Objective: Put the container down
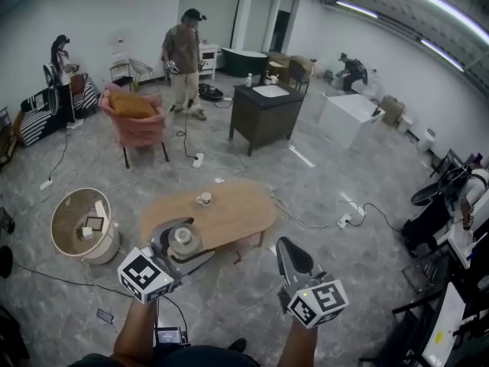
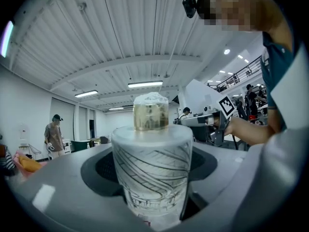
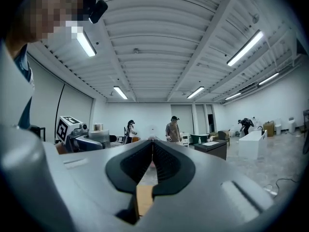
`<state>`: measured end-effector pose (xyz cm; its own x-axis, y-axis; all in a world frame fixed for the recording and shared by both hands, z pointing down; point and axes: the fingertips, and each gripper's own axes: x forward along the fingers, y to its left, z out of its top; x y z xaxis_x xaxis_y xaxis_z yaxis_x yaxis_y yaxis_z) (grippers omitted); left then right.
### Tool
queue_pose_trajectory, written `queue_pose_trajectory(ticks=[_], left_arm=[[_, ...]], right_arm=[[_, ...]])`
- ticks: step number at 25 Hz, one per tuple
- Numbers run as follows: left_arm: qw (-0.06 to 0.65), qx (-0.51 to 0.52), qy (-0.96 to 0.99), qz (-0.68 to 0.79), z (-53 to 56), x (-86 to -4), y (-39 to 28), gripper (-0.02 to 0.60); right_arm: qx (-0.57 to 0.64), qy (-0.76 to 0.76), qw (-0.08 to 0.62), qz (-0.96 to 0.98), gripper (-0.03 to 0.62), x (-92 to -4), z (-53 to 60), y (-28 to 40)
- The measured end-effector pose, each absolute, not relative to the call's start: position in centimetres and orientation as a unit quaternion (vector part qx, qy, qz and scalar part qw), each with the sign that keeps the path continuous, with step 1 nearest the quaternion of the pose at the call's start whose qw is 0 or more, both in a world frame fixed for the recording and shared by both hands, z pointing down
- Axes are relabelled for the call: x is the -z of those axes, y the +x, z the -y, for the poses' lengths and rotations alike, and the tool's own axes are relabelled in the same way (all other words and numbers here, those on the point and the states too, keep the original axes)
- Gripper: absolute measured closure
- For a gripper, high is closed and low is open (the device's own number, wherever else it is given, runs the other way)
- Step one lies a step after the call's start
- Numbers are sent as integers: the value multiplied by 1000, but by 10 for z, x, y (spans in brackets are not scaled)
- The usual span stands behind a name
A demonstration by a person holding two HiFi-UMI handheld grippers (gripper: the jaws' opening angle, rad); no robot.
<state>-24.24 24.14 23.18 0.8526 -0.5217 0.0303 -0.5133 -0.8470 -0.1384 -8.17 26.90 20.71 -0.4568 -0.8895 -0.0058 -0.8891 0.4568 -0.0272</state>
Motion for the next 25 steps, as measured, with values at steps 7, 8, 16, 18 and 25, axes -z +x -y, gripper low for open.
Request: queue_pose_trajectory(ticks=[7, 8, 16, 18, 25], left_arm=[[66, 43, -950, -302, -232, -228, -185, 247], [67, 44, -949, -303, -231, -228, -177, 247], [69, 57, -948, -304, -223, -228, -113, 247], [68, 58, -951, -296, -221, -226, -97, 247], [63, 62, -958, -273, -201, -233, -59, 247]], right_arm=[[17, -493, 25, -869, 583, -208, -250, -19], [18, -490, 27, -871, 583, -209, -249, -11], [28, -493, 41, -868, 583, -215, -244, 56], [32, -499, 44, -865, 583, -214, -244, 71], [42, -520, 42, -852, 583, -225, -236, 105]])
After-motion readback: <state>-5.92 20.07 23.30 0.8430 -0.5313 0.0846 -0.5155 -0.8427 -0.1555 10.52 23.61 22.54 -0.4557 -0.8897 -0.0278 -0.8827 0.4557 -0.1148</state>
